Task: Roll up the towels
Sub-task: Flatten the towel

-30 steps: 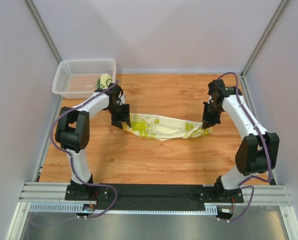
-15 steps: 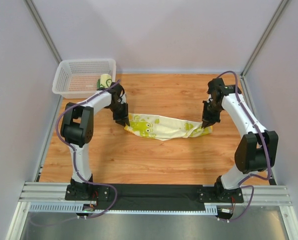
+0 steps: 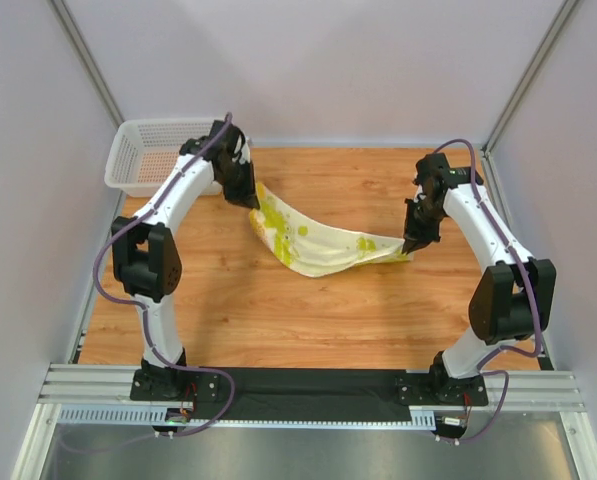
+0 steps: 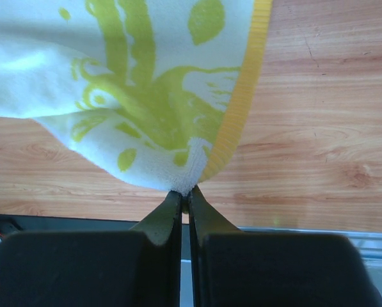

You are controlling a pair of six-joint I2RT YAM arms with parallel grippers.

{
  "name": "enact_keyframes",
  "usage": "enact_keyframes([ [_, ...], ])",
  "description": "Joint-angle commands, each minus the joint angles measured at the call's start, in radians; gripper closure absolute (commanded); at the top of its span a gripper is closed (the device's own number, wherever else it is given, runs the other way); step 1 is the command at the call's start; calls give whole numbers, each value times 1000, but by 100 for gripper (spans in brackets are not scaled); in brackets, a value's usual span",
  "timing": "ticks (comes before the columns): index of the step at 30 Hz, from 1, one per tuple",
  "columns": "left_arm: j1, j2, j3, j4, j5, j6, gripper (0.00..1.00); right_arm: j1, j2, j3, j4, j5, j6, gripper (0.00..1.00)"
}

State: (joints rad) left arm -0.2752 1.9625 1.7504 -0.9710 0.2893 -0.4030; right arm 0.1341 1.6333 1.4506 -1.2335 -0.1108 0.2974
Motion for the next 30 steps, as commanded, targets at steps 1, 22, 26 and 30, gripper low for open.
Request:
enact_keyframes([
  [1,7,25,205,-81,-42,15,79,-5,29,25,8,-41,-14,100],
  [22,21,68,-75,-29,-88,29,32,-4,37,8,20,-49,-17,100],
  [26,21,98,-106,4,-75,16,36,-4,36,4,20,-49,-17,100],
  [30,21,137,-86,20,-79,13,39,-2,28,-1,17,-43,-18,100],
])
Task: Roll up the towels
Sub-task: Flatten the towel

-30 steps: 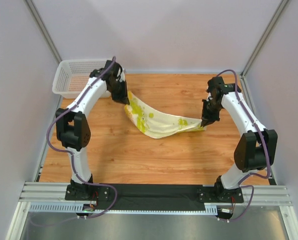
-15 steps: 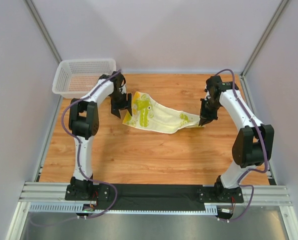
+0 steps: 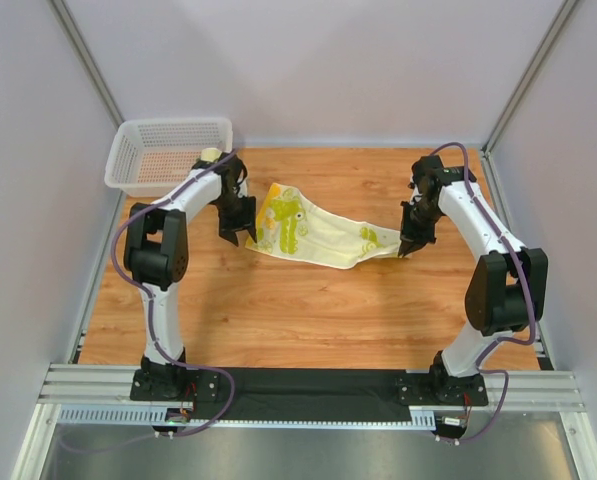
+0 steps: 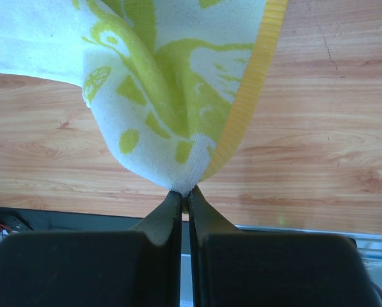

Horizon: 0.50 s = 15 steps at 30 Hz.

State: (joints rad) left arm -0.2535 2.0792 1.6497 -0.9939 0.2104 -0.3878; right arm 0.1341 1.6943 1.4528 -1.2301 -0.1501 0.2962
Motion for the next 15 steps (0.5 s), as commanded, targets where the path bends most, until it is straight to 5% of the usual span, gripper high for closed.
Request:
enact_keyframes([
  [1,-1,33,22,40,1,-3,39,-2,-32,-5,15,0,-16,100],
  [15,-1,105,48,47,-20,-6,56,-2,-21,11,0,4,-19,100],
])
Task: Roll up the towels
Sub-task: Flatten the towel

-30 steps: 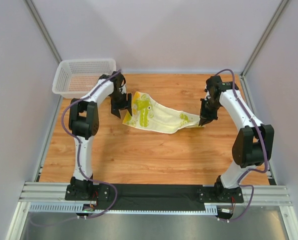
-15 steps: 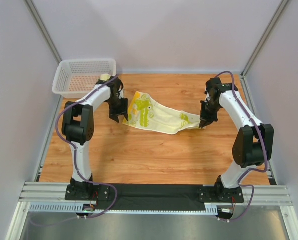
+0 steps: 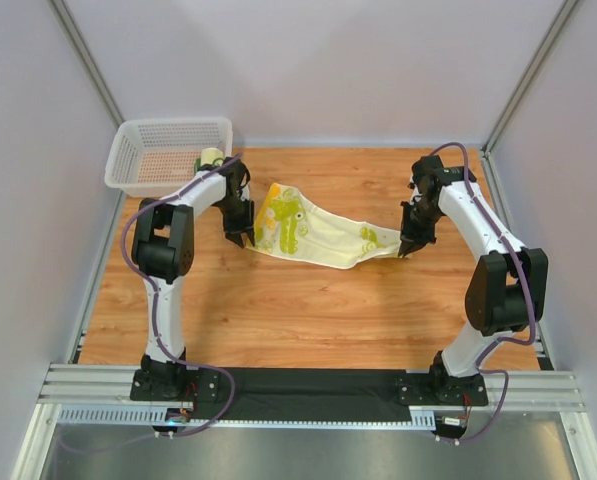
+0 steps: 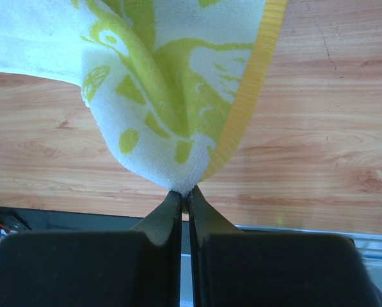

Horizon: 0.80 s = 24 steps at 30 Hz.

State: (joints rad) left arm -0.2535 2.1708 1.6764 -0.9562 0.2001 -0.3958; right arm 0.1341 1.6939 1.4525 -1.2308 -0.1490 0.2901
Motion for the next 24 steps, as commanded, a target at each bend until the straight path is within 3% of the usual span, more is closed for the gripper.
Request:
enact_keyframes([
  [1,-1,18,20,11,-7,2,61,-4,-17,12,1,3,-12,100],
  [2,-1,23,20,13,-2,2,72,-2,-16,12,1,3,-12,100],
  [4,-1,26,22,11,7,2,80,-4,-13,11,1,5,-12,100],
  [5,-1,26,20,13,21,3,91,-4,-11,12,1,3,-12,100],
  [8,-1,0,0,24,30,8,100,-2,-10,14,-2,5,-14,100],
  [16,-1,-189,-57,-12,19,8,100,-2,36,118,-30,-15,-9,100],
  [21,-1,-220,48,-42,79,-43,100,-10,160,279,-56,-92,24,100],
  [24,0,-189,184,-90,75,-49,100,-21,211,429,-59,-130,55,100],
])
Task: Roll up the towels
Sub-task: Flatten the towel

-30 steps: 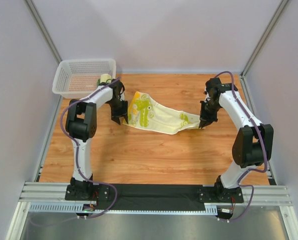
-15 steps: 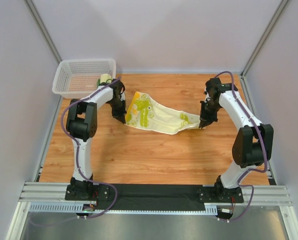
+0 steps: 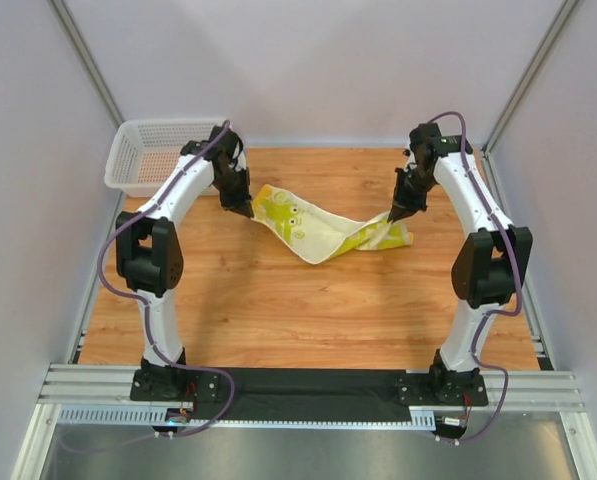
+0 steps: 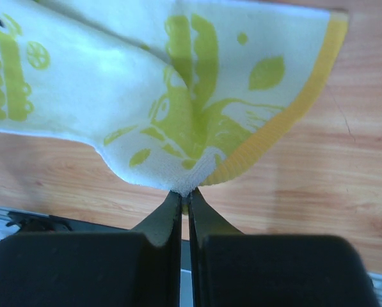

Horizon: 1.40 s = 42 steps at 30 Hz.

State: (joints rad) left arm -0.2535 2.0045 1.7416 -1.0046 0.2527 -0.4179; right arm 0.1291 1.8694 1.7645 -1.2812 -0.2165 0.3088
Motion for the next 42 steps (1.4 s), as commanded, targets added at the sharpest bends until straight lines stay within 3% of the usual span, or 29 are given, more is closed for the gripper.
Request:
enact_keyframes([
  [1,0,-13,204,-60,22,-22,100,-17,51,198,-7,-63,41,100],
  [5,13,-24,351,-108,63,-10,100,-22,1,318,49,-69,32,100],
  [9,17,-183,264,-56,57,-25,100,-20,-120,158,120,-52,38,100],
  [11,19,-237,149,-46,54,-32,100,-20,-186,51,141,-43,32,100],
  [15,19,-383,-182,19,48,-35,100,-20,-262,-355,203,-4,42,100],
  [20,25,-455,-497,98,43,-50,100,-32,-247,-615,287,-52,108,100],
  [24,43,-463,-709,158,68,-65,100,-36,-210,-668,304,-70,122,100],
  [27,53,-466,-773,166,62,-67,100,-36,-207,-672,290,-40,113,100],
  [36,82,-478,-812,120,0,-62,100,-85,-220,-752,250,104,145,100],
  [42,108,-463,-827,130,31,-38,100,-118,-208,-770,264,72,101,100],
])
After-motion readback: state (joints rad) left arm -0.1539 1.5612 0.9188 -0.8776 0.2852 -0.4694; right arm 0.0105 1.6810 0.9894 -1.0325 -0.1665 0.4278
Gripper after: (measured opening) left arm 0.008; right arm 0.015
